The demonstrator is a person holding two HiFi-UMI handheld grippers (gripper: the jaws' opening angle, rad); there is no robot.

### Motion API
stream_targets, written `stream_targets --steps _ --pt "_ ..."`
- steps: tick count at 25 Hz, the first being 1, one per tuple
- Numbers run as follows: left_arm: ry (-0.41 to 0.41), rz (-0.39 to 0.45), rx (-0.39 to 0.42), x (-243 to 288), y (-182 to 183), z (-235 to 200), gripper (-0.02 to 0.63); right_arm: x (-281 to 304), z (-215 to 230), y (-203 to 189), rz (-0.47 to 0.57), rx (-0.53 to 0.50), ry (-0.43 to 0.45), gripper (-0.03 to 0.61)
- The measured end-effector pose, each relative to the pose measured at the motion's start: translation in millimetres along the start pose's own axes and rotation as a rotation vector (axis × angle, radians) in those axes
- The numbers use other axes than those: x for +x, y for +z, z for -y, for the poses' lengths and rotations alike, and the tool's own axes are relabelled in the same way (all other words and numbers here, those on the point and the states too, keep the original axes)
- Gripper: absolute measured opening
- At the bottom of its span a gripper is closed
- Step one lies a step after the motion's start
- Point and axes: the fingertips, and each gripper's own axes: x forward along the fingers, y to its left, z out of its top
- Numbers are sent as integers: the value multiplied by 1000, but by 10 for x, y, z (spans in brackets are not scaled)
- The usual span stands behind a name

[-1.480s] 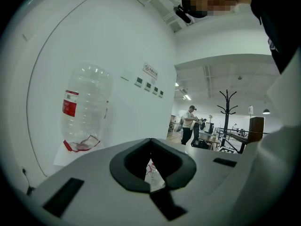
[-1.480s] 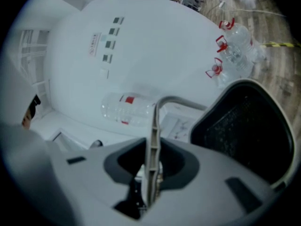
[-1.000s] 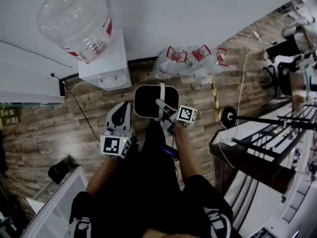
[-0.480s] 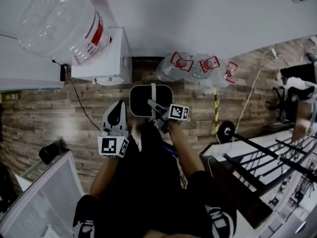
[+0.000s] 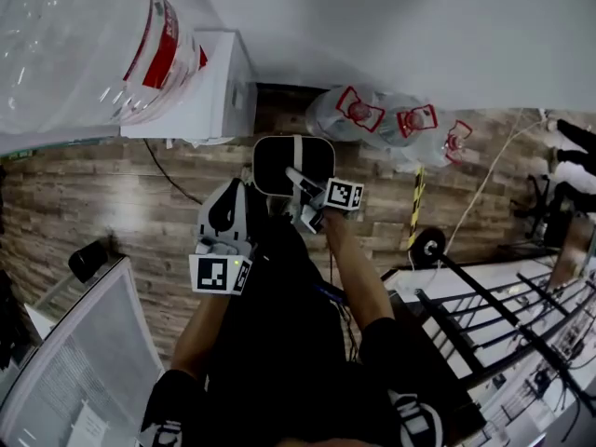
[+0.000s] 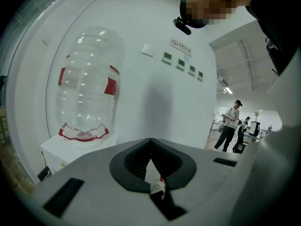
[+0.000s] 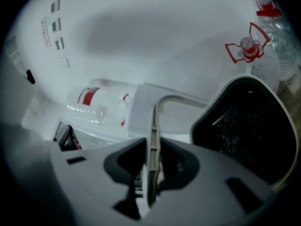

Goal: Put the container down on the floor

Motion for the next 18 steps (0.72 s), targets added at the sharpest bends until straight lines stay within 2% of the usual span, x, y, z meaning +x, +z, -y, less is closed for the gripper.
stream_targets --steps 8,12,18 --pt "-61 -43 5 645 -472 -119 28 339 584 322 43 7 7 98" --pt "-78 -64 -39 886 -663 -224 28 586 885 415 66 27 17 98" --pt "-91 -106 -63 1137 -960 -366 28 837 1354 566 93 12 11 98"
